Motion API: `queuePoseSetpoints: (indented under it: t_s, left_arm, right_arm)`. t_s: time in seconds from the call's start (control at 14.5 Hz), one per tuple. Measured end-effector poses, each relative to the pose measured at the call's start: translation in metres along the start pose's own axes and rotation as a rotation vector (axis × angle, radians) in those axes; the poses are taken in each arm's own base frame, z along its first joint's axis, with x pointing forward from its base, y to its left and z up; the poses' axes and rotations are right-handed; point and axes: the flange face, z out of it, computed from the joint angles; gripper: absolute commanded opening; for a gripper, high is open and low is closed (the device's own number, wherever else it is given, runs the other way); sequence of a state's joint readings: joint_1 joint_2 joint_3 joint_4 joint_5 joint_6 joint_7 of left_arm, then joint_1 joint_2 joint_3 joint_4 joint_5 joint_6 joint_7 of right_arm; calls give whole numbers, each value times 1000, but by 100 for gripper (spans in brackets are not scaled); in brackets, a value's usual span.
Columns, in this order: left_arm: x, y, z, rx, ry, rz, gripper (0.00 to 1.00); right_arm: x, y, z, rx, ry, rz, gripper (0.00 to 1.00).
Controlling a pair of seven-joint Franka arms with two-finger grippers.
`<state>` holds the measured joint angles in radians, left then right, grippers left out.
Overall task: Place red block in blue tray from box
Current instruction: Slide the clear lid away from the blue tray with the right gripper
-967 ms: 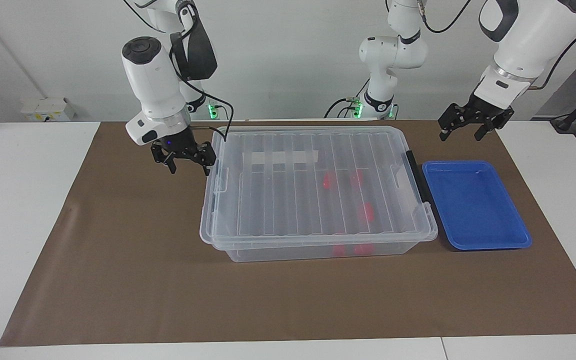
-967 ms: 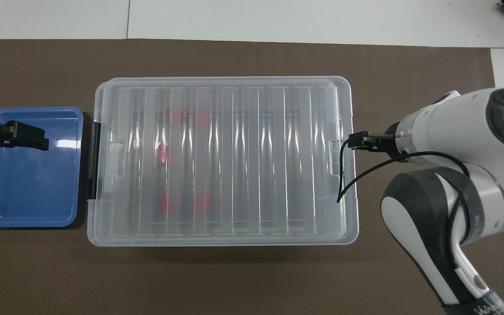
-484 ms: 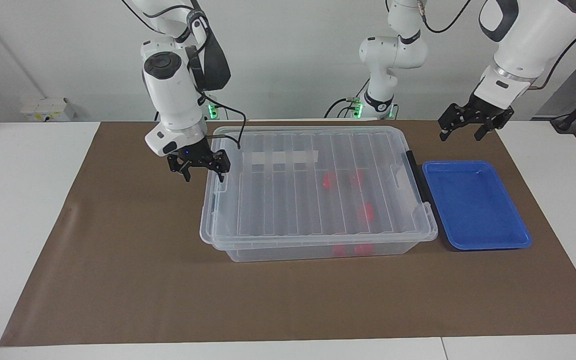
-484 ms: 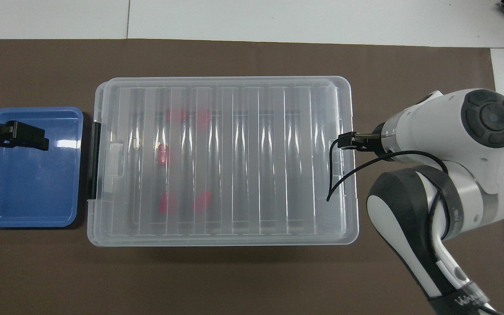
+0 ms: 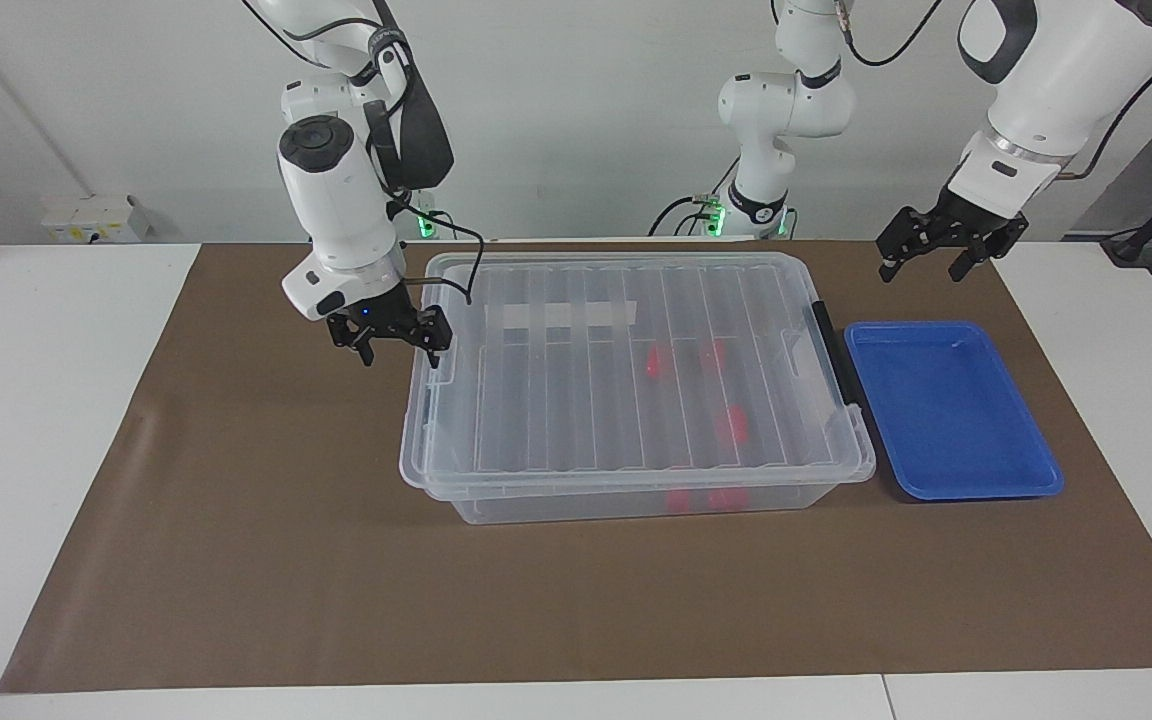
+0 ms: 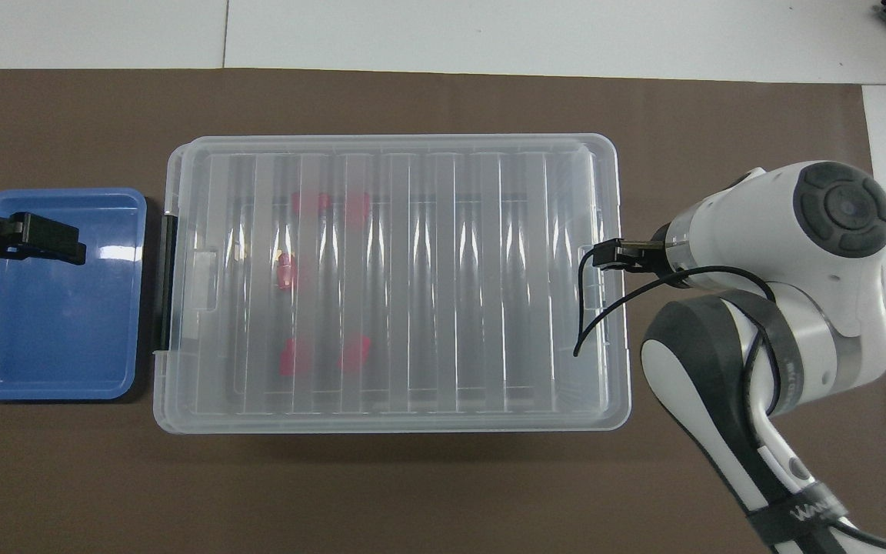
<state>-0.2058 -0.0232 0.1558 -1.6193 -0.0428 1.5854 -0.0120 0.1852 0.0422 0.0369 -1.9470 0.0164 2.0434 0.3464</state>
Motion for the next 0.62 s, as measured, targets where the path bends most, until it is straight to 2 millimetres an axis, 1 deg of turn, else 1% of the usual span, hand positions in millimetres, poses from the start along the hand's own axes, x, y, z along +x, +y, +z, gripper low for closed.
queuePoseSetpoints:
  t_s: [0.21, 0.35, 0.48, 0.62]
  left_arm:
    - [0, 0, 0, 0, 0, 0, 100]
    - [0, 0, 0, 0, 0, 0, 100]
    - [0, 0, 0, 0, 0, 0, 100]
    - [0, 0, 0, 0, 0, 0, 100]
  right_arm:
    - [7, 21, 1, -3, -2, 9, 100]
    - [10, 32, 1, -4, -4, 20, 100]
    - [11, 40, 1, -8, -14, 34, 100]
    - [11, 54, 1, -15, -34, 44, 100]
